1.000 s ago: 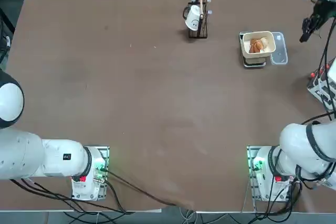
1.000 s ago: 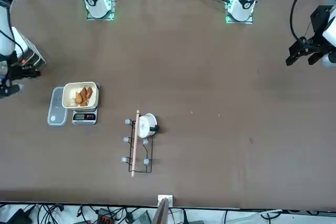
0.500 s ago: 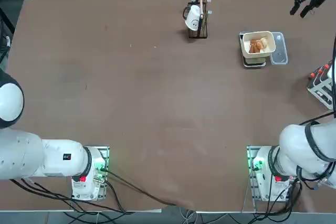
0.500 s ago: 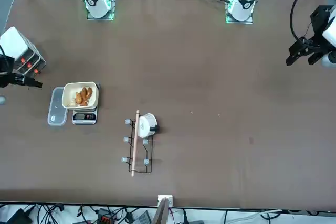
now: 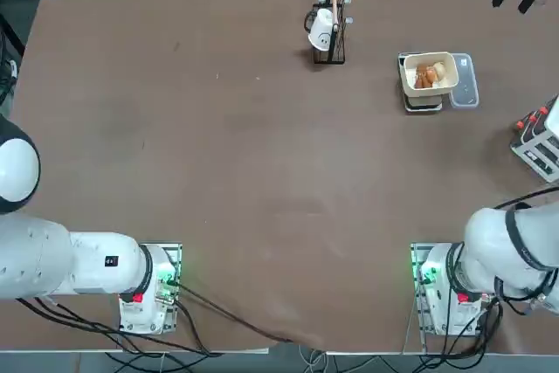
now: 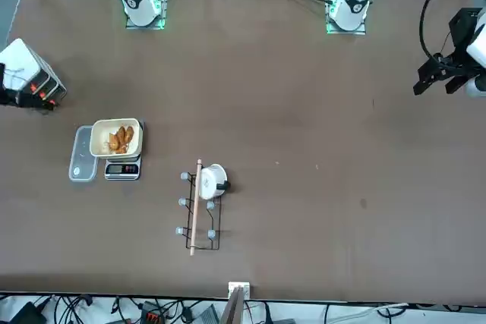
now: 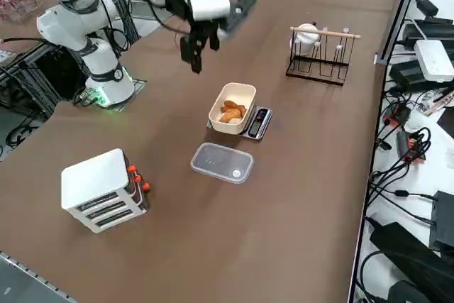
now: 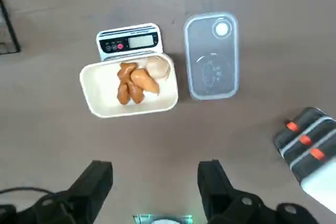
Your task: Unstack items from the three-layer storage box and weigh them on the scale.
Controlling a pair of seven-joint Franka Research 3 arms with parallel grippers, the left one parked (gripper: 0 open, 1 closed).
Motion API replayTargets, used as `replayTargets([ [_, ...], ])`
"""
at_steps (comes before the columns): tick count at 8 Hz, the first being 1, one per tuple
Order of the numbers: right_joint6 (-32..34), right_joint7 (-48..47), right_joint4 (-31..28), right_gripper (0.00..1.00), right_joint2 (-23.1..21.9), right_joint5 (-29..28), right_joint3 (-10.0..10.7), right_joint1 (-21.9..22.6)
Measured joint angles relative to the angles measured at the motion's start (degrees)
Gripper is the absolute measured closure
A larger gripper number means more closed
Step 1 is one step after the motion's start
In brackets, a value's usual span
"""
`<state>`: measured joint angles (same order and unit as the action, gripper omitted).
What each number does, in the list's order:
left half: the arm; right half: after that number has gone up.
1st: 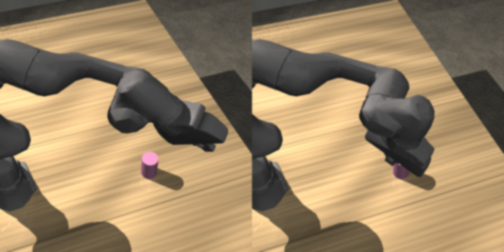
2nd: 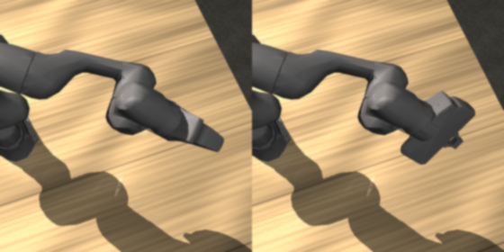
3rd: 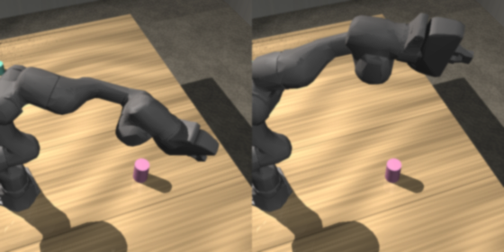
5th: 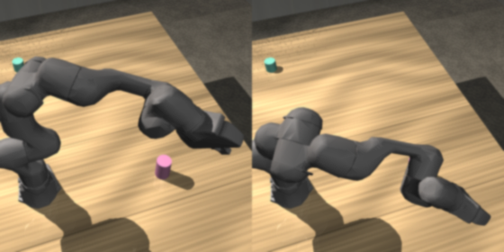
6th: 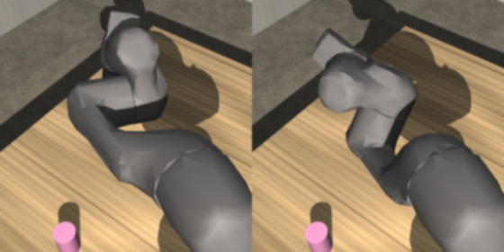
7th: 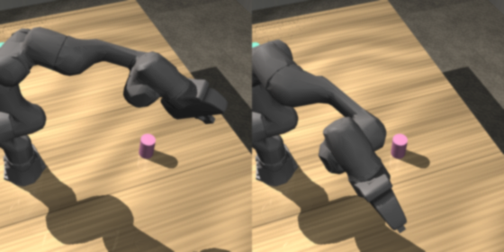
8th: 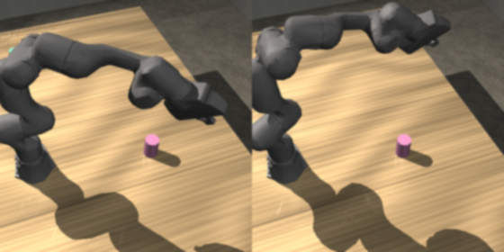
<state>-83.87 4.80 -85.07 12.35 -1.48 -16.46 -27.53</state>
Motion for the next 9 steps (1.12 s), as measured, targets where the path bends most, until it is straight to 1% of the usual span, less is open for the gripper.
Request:
replayTargets([
  [1, 1.7, -0.1, 0.0, 0.01, -2.3, -0.1, 3.9, 5.6],
  [2, 2.3, -1.4, -0.4, 0.01, -4.4, -0.1, 10.0, 14.5],
  [3, 2.0, -4.7, -1.3, 0.01, -6.5, -0.1, 14.3, 22.1],
  [4, 0.7, -7.0, -2.6, 0.00, -8.5, 0.0, 15.5, 25.5],
  [5, -2.0, -7.3, -5.3, 0.00, -11.0, 0.0, 15.7, 26.6],
  [7, -9.2, -7.3, -13.7, 0.00, -16.4, 0.0, 15.7, 27.4],
  [8, -10.3, -7.3, -15.9, 0.00, -17.6, 0.0, 15.7, 27.5],
  [9, -10.4, -7.3, -16.6, 0.00, -18.0, 0.0, 15.7, 27.5],
])
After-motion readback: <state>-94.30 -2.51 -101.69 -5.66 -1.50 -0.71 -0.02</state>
